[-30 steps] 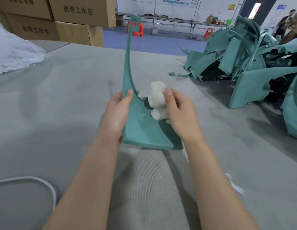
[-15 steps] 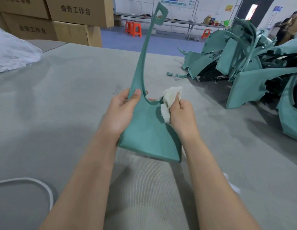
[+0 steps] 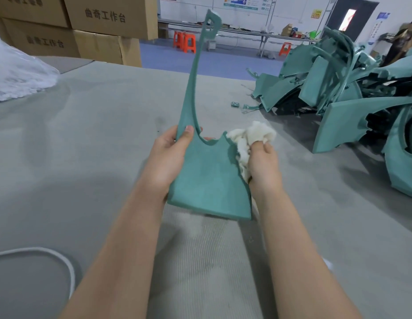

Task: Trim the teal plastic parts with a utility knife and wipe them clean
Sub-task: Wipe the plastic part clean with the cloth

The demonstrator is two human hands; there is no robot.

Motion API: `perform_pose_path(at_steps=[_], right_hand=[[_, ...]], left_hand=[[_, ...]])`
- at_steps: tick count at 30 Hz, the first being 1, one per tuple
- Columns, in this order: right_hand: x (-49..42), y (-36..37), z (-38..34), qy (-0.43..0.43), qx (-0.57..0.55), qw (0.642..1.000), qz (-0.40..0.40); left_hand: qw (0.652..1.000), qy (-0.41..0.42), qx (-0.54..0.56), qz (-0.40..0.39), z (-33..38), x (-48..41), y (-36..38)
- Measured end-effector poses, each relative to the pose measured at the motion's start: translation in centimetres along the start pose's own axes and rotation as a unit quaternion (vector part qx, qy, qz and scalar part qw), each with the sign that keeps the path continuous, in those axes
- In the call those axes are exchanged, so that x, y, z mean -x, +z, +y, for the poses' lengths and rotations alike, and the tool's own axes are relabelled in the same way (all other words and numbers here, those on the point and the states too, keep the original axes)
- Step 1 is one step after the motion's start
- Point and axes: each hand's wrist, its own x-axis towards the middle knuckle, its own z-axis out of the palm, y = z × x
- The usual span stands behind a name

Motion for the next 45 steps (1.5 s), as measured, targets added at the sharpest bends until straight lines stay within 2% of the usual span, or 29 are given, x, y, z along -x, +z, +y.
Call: perform_pose_path(at_steps=[2, 4, 6, 8, 9, 10, 12, 13, 15, 17, 18, 19, 20, 22, 24, 26, 27, 31, 34, 37, 40, 42, 45], right_hand=[[-0.5, -1.0, -0.4, 0.025, -0.056, 0.998, 0.017], [-0.8, -2.0, -0.8, 0.025, -0.031, 0.999, -0.004], [-0.4, -1.9, -0.7, -0.010, 0.053, 0.992, -0.114], [0.4, -0.9, -0.2, -0.075, 0.194, 0.952, -0.226], [0.6, -0.2, 0.2, -0.118, 0.241, 0.936, -0.230], [0.7, 0.4, 0.3, -0.156, 0.270, 0.929, -0.200], [0.3, 0.7, 0.3, -0.203, 0.300, 0.926, -0.104], [0.0, 0.6, 0.4, -0.200, 0.304, 0.929, -0.070], [-0.2, 0.4, 0.5, -0.129, 0.249, 0.959, -0.028], [-0.2, 0.1, 0.3, -0.006, 0.074, 0.997, 0.000], [-0.2, -0.1, 0.0, 0.037, -0.025, 0.999, 0.007], [-0.2, -0.5, -0.3, 0.052, -0.076, 0.996, 0.004], [-0.4, -0.9, -0.4, 0.038, -0.055, 0.998, -0.017], [-0.6, -1.5, -0.4, -0.038, 0.067, 0.993, -0.094], [0.0, -1.4, -0.3, -0.107, 0.172, 0.954, -0.219], [0.2, -0.4, 0.3, -0.135, 0.250, 0.916, -0.284], [0.4, 0.1, 0.5, -0.141, 0.268, 0.915, -0.266], [-0.3, 0.8, 0.8, -0.181, 0.233, 0.953, -0.066], [-0.6, 0.1, 0.7, -0.161, 0.177, 0.971, -0.027], [-1.1, -1.0, 0.5, -0.157, 0.181, 0.971, 0.002], [-1.7, -2.0, 0.2, -0.149, 0.158, 0.976, -0.002], [-1.8, -2.3, 0.3, -0.129, 0.145, 0.981, 0.017], [-1.7, -1.7, 0.7, -0.094, 0.061, 0.993, 0.034]], left_hand=[[0.998, 0.019, 0.017, 0.050, 0.2, -0.2, -0.2], [0.994, 0.043, 0.025, 0.096, 0.3, -0.6, -0.4], [0.989, 0.074, 0.014, 0.124, 0.3, -0.7, -0.6], [0.986, 0.107, -0.007, 0.130, 0.4, -0.5, -0.7], [0.985, 0.118, -0.013, 0.126, 0.4, -0.4, -0.7], [0.985, 0.126, -0.008, 0.121, 0.5, -0.3, -0.7], [0.986, 0.129, 0.020, 0.104, 0.6, -0.1, -0.4], [0.986, 0.131, 0.027, 0.094, 0.6, 0.0, -0.2], [0.987, 0.138, 0.030, 0.074, 0.6, 0.1, 0.4], [0.986, 0.148, 0.030, 0.074, 0.6, 0.1, 0.6], [0.985, 0.151, 0.034, 0.082, 0.5, 0.1, 0.6], [0.983, 0.148, 0.043, 0.096, 0.5, -0.1, 0.5], [0.982, 0.142, 0.056, 0.114, 0.5, -0.3, 0.3], [0.976, 0.133, 0.078, 0.153, 0.4, -0.6, 0.0], [0.970, 0.145, 0.068, 0.182, 0.3, -0.7, -0.2], [0.965, 0.168, 0.045, 0.194, 0.3, -0.7, -0.4], [0.964, 0.175, 0.041, 0.195, 0.3, -0.7, -0.5], [0.967, 0.162, 0.084, 0.179, 0.1, -0.4, 0.2], [0.978, 0.113, 0.129, 0.117, 0.0, -0.4, 0.9], [0.984, 0.018, 0.178, 0.002, 0.1, -0.6, 0.5], [0.982, -0.085, 0.127, -0.110, -0.4, -0.1, -0.1], [0.985, -0.088, 0.086, -0.119, -1.1, 0.1, 0.2], [0.992, -0.028, 0.099, -0.078, -1.2, 0.1, 0.8]])
